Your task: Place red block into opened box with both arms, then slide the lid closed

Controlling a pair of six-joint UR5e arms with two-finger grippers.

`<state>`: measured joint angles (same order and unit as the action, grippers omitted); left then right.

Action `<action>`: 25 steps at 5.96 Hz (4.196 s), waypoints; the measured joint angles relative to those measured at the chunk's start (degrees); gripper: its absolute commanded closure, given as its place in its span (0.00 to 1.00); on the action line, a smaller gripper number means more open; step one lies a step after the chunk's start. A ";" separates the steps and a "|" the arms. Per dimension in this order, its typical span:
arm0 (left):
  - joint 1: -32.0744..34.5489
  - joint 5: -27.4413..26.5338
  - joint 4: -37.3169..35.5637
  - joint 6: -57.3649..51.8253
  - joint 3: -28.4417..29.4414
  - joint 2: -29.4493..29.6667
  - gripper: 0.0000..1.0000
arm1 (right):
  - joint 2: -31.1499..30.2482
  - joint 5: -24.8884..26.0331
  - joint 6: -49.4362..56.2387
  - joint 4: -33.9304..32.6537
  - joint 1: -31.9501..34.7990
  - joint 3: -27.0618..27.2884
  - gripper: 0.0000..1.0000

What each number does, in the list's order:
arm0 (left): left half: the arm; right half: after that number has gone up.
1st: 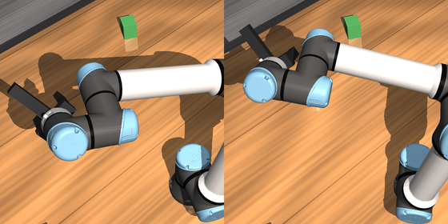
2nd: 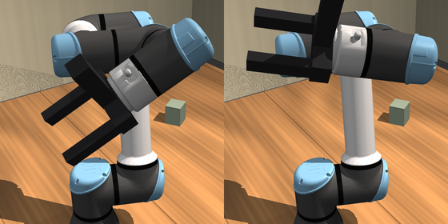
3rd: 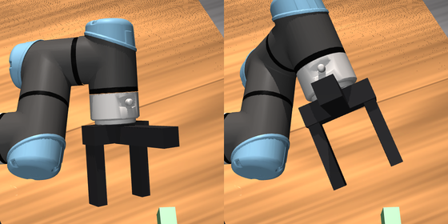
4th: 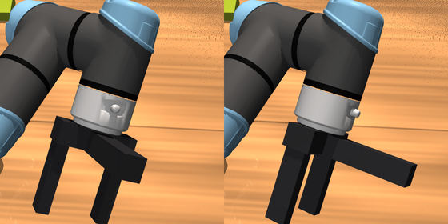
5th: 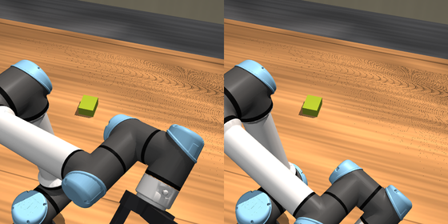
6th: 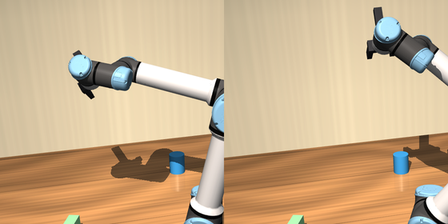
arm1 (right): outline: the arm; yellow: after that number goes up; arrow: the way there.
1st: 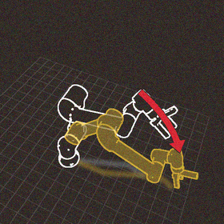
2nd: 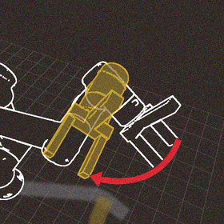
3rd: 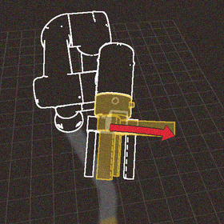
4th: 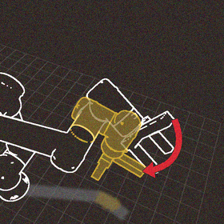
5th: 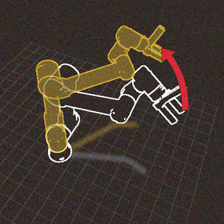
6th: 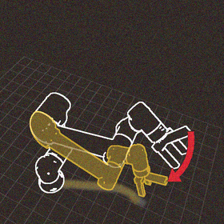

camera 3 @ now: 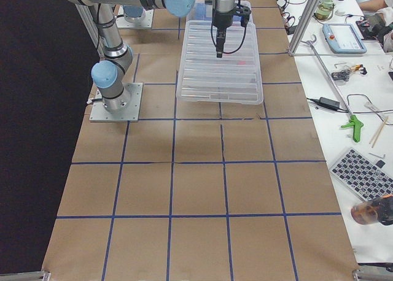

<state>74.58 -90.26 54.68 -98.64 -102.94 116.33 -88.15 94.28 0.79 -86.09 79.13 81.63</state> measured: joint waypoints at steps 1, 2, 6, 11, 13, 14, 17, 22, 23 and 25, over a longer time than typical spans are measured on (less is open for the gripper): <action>-0.03 -0.08 -0.17 -1.80 0.39 0.37 0.90 | 0.81 -0.35 -4.89 1.51 4.07 -2.06 0.00; -0.50 -0.73 -0.53 -2.93 0.57 0.66 0.99 | 1.28 -1.88 -8.25 1.98 7.69 -2.82 0.00; -0.96 -1.63 6.82 -3.21 4.14 -3.93 0.99 | 0.32 -4.62 -9.60 2.44 10.39 2.26 0.00; 13.71 2.96 27.25 9.73 14.53 -14.06 0.99 | 0.15 -4.55 -9.58 1.78 11.81 3.40 0.00; 19.94 3.06 21.90 17.63 12.62 -12.14 0.99 | 0.14 -4.54 -9.64 1.80 11.82 3.42 0.00; 21.04 3.12 19.45 18.48 11.59 -9.60 0.99 | 0.11 -4.57 -9.63 1.80 11.78 3.41 0.00; 21.18 3.02 11.46 18.76 6.98 -4.65 0.99 | 0.09 -4.55 -9.58 1.75 11.67 3.43 0.00; 20.58 3.11 4.58 19.11 3.07 -0.67 0.94 | 0.02 -4.29 -9.61 1.92 11.62 3.53 0.00; 20.59 3.09 3.78 19.11 3.07 0.27 0.91 | 0.05 -4.02 -9.53 1.94 11.45 3.54 0.00; 21.03 3.14 2.59 19.23 3.24 2.00 0.60 | 0.08 -3.86 -9.43 1.77 10.98 3.54 0.00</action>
<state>95.61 -87.12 57.27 -79.41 -99.70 118.33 -88.07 90.42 -8.64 -84.32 90.10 85.17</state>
